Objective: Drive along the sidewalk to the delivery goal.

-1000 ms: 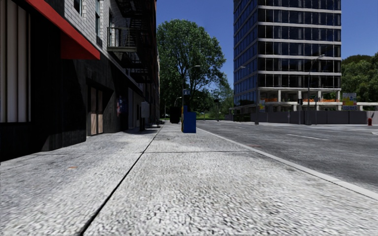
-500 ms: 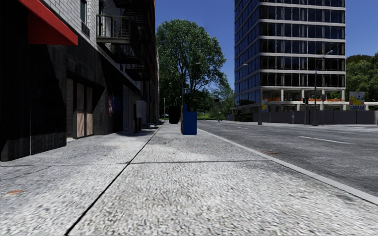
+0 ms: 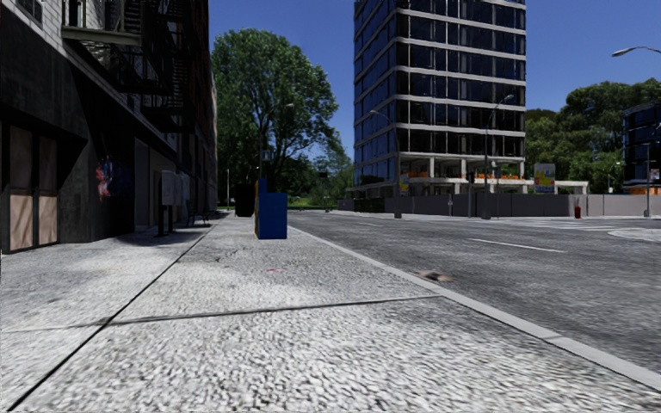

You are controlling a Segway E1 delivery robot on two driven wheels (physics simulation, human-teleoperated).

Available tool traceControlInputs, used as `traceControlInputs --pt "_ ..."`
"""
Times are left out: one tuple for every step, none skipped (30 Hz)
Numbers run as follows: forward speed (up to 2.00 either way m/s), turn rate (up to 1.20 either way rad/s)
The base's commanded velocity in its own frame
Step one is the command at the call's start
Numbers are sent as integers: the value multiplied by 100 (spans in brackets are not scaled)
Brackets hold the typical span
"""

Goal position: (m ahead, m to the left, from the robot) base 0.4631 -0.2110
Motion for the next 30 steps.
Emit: traceControlInputs --pt "153 0" --pt "153 0" --pt "153 0" --pt "153 0" --pt "148 0" --pt "0 0" --pt "0 0" --pt "0 0" --pt "0 0" --pt "0 0" --pt "0 0" --pt "0 0" --pt "0 0" --pt "0 0" --pt "0 0" --pt "0 0" --pt "0 0" --pt "0 0" --pt "0 0" --pt "0 0" --pt "0 0" --pt "0 0" --pt "0 0" --pt "0 0" --pt "0 0" --pt "0 0" --pt "0 0" --pt "0 0" --pt "0 0" --pt "0 0"
